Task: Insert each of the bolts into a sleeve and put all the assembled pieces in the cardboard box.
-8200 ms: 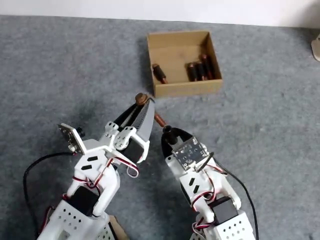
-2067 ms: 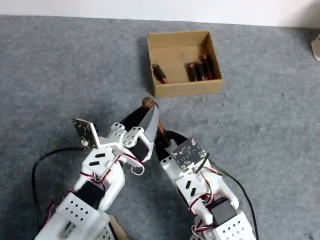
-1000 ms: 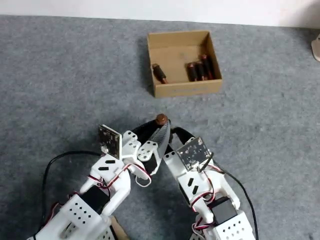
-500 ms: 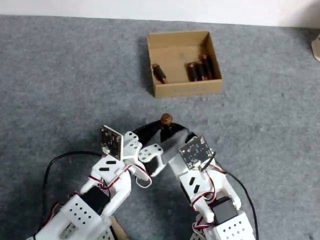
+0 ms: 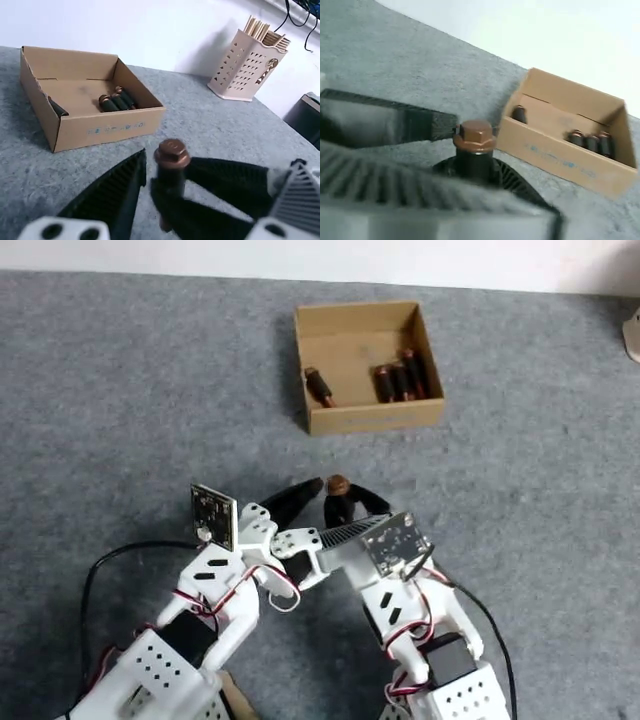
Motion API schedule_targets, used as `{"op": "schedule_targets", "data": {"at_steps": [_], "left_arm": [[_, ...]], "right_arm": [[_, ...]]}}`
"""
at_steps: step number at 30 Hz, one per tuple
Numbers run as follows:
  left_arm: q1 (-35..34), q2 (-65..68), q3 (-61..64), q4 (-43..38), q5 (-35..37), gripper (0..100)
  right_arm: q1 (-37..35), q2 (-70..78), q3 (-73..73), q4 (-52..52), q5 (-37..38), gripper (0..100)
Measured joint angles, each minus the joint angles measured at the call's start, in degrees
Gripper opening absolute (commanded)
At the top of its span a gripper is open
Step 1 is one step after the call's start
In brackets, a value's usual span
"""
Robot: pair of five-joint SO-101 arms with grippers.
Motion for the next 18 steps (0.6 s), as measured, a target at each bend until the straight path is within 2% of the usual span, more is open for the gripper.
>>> {"op": "schedule_targets", "data": {"at_steps": [6, 12, 18], "left_arm": [[-6.24, 0.09, -2.2, 0.09, 2.73, 40], [-6.51, 0.09, -2.29, 0.09, 3.69, 40], [-7.21, 0.09, -2.81, 2.55, 3.78, 40]], "right_arm": [[4.84, 0.0, 0.09, 0.0, -0.09, 0.5], [5.54, 0.0, 0.09, 0.0, -0.09, 0.5], [5.45, 0.0, 0.09, 6.95, -0.09, 0.5]]}}
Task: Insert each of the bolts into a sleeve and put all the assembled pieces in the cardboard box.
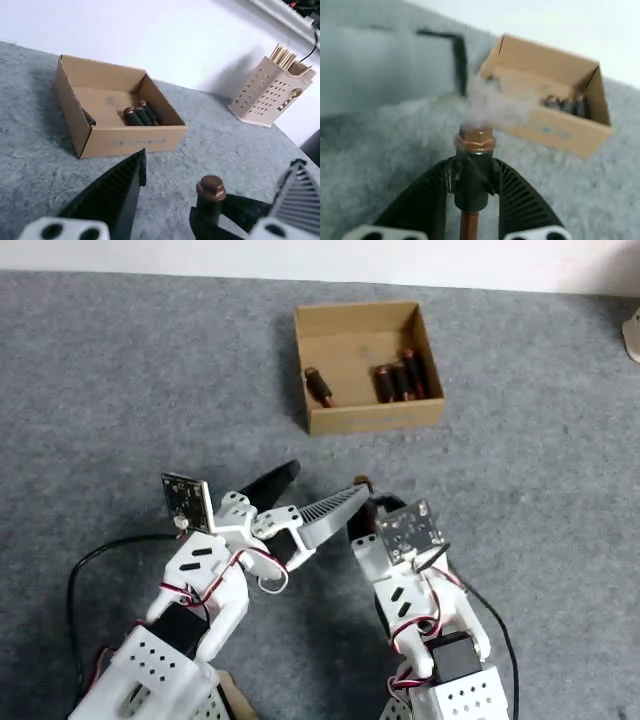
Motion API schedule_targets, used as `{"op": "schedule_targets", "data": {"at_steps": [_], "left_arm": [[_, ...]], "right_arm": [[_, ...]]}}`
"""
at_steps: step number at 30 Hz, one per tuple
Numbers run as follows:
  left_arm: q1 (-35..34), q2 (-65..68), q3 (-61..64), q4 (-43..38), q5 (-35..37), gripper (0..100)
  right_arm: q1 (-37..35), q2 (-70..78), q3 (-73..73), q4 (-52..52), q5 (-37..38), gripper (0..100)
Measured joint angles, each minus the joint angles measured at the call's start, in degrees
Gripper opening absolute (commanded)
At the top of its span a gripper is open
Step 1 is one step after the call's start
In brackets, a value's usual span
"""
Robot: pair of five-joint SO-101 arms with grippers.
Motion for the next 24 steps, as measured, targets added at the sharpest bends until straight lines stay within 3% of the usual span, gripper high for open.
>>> {"op": "schedule_targets", "data": {"at_steps": [14, 24], "left_arm": [[0.09, 0.0, -1.41, 2.73, 0.26, 40], [-1.32, 0.0, -1.14, 5.01, 0.26, 40]], "right_arm": [[0.0, 0.88, -3.43, 10.37, 0.0, 0.5], [2.11, 26.81, -20.13, 10.55, 0.0, 0.5]]}}
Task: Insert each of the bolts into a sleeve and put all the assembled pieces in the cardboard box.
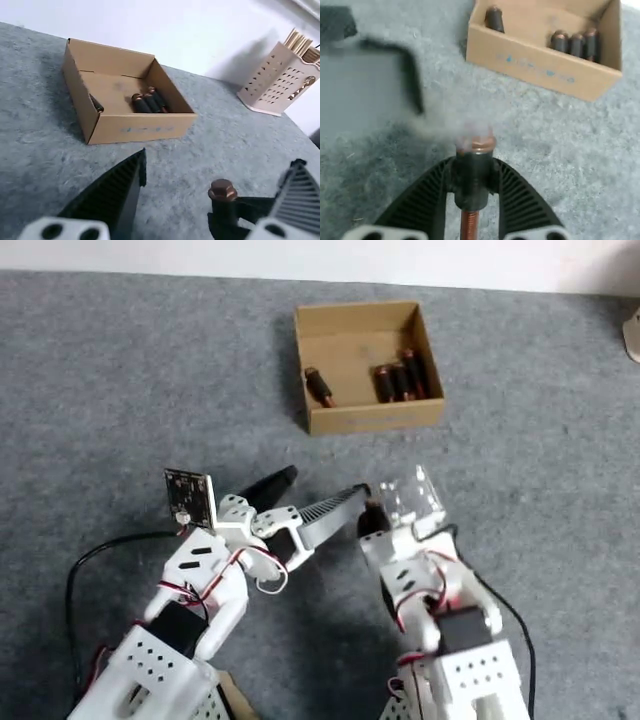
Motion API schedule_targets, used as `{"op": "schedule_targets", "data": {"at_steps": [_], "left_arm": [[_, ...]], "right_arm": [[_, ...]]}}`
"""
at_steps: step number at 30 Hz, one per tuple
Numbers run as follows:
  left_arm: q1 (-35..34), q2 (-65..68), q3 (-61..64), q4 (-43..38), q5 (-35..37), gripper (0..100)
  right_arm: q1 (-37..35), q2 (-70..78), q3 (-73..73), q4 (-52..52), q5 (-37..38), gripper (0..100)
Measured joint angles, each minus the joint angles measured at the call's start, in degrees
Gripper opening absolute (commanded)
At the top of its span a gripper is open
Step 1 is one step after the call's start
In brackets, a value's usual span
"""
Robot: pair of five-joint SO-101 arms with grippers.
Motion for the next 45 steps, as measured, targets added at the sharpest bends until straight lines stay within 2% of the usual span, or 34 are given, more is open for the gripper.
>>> {"op": "schedule_targets", "data": {"at_steps": [6, 10, 17, 28, 33, 38, 45], "left_arm": [[-6.33, -0.09, 0.7, 0.09, 0.0, 40], [-7.65, -0.09, 0.7, 0.0, 0.0, 39], [-8.7, -0.09, -1.14, -0.09, 0.0, 21], [-9.14, -0.09, -2.02, -0.09, 0.0, 19], [-9.14, -0.09, -3.87, 2.9, 0.26, 1], [-11.6, -0.09, -3.87, 3.08, 3.87, 3], [-11.52, 0.0, -3.87, 3.08, 4.13, 3]], "right_arm": [[0.09, 8.62, -5.98, -0.53, 0.0, 0.5], [0.18, 12.04, -8.97, -0.53, -0.35, 0.5], [0.18, 16.53, -13.98, -0.53, -0.7, 0.5], [0.18, 26.11, -23.65, -0.53, -0.7, 0.5], [0.18, 32.53, -28.84, -0.53, -0.7, 0.5], [0.18, 38.77, -35.25, -0.53, -0.7, 0.5], [0.7, 47.56, -43.25, -0.53, -0.18, 0.5]]}}
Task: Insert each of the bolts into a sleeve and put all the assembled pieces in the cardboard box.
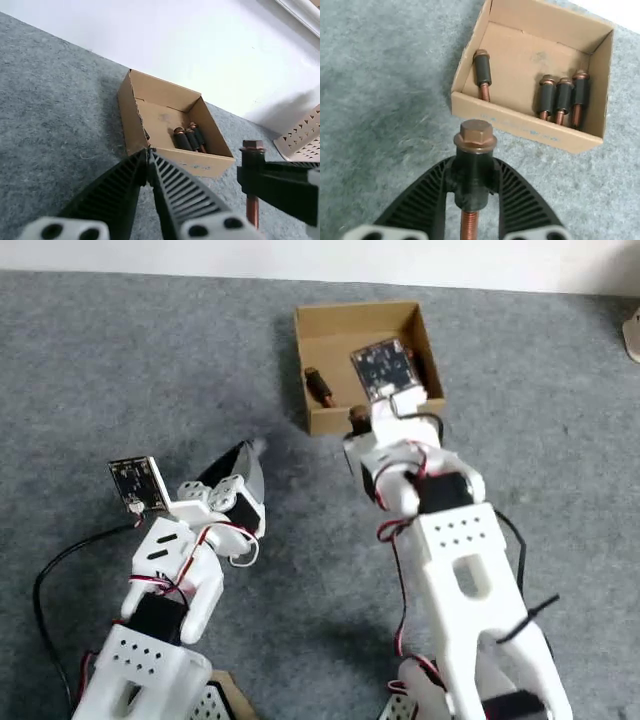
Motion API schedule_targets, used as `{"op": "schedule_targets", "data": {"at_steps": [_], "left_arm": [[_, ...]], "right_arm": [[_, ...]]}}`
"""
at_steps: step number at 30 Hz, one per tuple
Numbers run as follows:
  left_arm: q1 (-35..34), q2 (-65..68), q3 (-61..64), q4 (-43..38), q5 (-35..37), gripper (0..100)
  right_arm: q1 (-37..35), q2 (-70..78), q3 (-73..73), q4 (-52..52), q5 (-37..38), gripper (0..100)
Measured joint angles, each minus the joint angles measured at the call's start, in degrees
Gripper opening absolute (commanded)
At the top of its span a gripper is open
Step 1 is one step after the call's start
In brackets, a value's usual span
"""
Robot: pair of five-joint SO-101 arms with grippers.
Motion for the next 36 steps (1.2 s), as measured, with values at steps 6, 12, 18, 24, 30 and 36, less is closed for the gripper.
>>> {"op": "schedule_targets", "data": {"at_steps": [6, 12, 18, 24, 30, 36], "left_arm": [[-0.09, 9.23, -4.13, 0.0, 0.18, 2], [-0.09, 27.87, -12.04, 0.0, 0.26, 1], [-0.44, 37.63, -16.18, 0.0, 0.35, 1], [-1.49, 40.0, -16.88, -0.18, 0.18, 1], [-2.9, 40.18, -16.88, -1.93, 0.35, 1], [-2.9, 40.18, -16.88, -1.93, 0.35, 1]], "right_arm": [[2.02, 9.05, -7.47, 0.0, 0.18, 0.5], [3.08, 18.11, -15.21, 0.0, 1.58, 0.5], [3.25, 26.64, -23.12, 0.0, 1.76, 0.5], [3.25, 36.48, -33.23, 0.0, 1.85, 0.5], [3.25, 45.36, -42.64, 0.0, 1.85, 0.5], [3.25, 53.19, -50.99, -0.09, 1.93, 0.5]]}}
